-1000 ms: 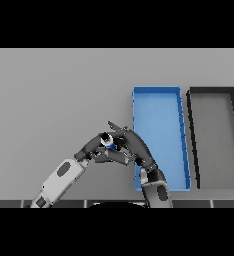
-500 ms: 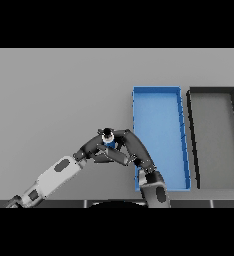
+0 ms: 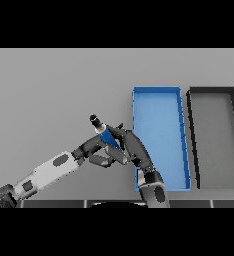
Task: Pick up the blue pipe and place it into the blue bin.
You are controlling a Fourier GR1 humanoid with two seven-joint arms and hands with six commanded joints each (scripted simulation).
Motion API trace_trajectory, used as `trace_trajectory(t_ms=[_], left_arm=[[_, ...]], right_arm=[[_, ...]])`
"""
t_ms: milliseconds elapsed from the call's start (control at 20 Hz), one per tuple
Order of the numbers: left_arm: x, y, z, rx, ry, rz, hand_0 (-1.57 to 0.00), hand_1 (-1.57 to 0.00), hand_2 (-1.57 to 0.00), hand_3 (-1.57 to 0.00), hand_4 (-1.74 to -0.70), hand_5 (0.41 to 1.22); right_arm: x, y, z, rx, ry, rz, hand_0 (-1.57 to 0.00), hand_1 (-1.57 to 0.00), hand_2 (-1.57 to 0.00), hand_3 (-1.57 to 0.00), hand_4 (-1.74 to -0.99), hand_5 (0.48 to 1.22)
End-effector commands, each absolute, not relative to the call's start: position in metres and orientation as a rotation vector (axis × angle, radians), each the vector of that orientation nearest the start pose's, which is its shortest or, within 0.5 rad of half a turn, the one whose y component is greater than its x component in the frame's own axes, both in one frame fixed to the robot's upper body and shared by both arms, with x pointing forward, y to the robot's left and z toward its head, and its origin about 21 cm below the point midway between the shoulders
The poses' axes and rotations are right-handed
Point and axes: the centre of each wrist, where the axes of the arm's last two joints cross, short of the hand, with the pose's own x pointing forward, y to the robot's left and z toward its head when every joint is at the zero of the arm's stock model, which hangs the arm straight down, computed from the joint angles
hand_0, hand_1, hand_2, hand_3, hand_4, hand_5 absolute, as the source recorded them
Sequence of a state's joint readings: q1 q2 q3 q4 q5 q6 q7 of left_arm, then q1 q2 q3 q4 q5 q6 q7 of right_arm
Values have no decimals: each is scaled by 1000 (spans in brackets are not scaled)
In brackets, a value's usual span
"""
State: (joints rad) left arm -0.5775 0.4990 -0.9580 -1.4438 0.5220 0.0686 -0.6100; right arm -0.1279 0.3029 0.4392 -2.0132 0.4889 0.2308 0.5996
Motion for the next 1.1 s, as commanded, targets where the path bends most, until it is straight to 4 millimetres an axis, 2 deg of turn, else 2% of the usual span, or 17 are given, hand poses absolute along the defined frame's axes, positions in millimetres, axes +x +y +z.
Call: trace_trajectory(t_ms=[0,150,300,500,850,900,950,1000,1050], left_arm=[[277,127,37,-781,-1936,-820,-100,-93,-91,-71,-977,682],[276,126,35,-788,-1923,-811,-51,-47,-46,-36,-973,578],[277,127,35,-783,-1915,-800,-25,-24,-23,-18,-970,531],[277,126,37,-796,-1918,-793,-10,-9,-9,-7,-971,493],[277,126,40,-801,-1922,-775,-1,-1,-1,-1,-951,473],[277,129,36,-777,-1908,-781,-1,-1,-1,0,-949,471],[274,133,28,-647,-1730,-835,0,0,0,0,-947,468],[269,128,31,-570,-1612,-872,0,0,0,0,-946,466],[266,124,35,-529,-1568,-891,0,0,0,0,-948,466]], right_arm=[[210,-81,152,98,-1631,569,-1570,-1570,-1570,-1569,-1499,1219],[210,-81,152,94,-1620,565,-1570,-1570,-1570,-1570,-1499,1220],[210,-82,152,99,-1615,558,-1571,-1571,-1571,-1571,-1497,1221],[211,-82,151,90,-1641,556,-1571,-1571,-1571,-1571,-1494,1221],[211,-82,151,90,-1674,560,-1571,-1571,-1571,-1571,-1497,1221],[210,-90,164,80,-1673,476,-1571,-1571,-1571,-1571,-1497,1221],[210,-101,188,115,-1853,335,-1571,-1571,-1571,-1571,-1498,1221],[221,-119,210,100,-1952,218,-1571,-1571,-1571,-1571,-1498,1221],[230,-137,228,81,-2000,140,-1571,-1571,-1571,-1571,-1498,1221]])
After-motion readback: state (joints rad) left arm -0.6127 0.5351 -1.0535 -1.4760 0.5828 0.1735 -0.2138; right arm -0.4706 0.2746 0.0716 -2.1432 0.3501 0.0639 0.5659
